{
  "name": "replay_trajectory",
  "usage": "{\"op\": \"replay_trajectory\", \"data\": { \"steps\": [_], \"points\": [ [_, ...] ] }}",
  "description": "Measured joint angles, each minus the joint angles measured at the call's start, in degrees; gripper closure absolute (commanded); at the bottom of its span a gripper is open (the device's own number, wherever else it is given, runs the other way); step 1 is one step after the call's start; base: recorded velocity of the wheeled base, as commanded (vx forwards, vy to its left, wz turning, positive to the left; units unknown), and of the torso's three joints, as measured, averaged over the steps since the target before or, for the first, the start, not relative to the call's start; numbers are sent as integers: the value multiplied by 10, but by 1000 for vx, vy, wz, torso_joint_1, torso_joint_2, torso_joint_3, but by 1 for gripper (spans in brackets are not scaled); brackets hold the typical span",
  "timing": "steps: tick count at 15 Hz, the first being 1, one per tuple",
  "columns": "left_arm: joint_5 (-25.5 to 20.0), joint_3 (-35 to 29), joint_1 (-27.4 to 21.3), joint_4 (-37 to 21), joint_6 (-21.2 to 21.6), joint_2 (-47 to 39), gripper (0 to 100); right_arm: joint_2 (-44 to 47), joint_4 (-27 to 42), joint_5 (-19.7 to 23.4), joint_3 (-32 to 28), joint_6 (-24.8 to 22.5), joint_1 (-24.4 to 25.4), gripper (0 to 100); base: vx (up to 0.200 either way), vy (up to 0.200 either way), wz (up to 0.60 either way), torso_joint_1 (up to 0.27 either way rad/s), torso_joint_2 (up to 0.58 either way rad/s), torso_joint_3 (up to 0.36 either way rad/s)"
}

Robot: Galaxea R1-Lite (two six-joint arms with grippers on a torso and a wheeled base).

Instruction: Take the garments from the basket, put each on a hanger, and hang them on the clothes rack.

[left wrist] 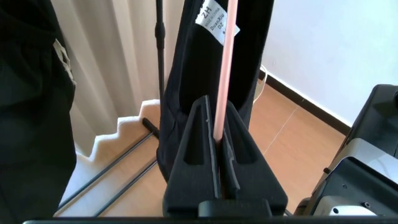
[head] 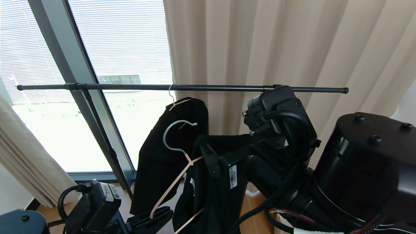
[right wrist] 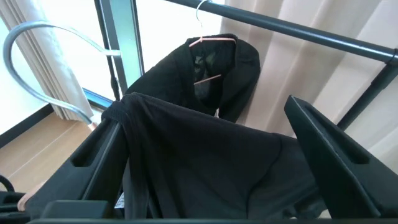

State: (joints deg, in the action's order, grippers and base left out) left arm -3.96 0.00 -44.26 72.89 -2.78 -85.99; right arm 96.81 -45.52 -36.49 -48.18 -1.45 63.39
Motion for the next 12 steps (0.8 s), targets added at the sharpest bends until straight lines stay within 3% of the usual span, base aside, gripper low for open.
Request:
{"op": "replay_trajectory", "data": {
  "steps": [4, 12],
  "points": [
    [0, 0, 3, 33, -1, 2, 100, 2, 0, 1, 6, 0, 0, 0, 0, 0, 0, 0, 0, 0],
    [0, 0, 38, 47, -3, 1, 100, -5, -1, 29, 22, 1, 2, 0, 0, 0, 0, 0, 0, 0]
  ]
}}
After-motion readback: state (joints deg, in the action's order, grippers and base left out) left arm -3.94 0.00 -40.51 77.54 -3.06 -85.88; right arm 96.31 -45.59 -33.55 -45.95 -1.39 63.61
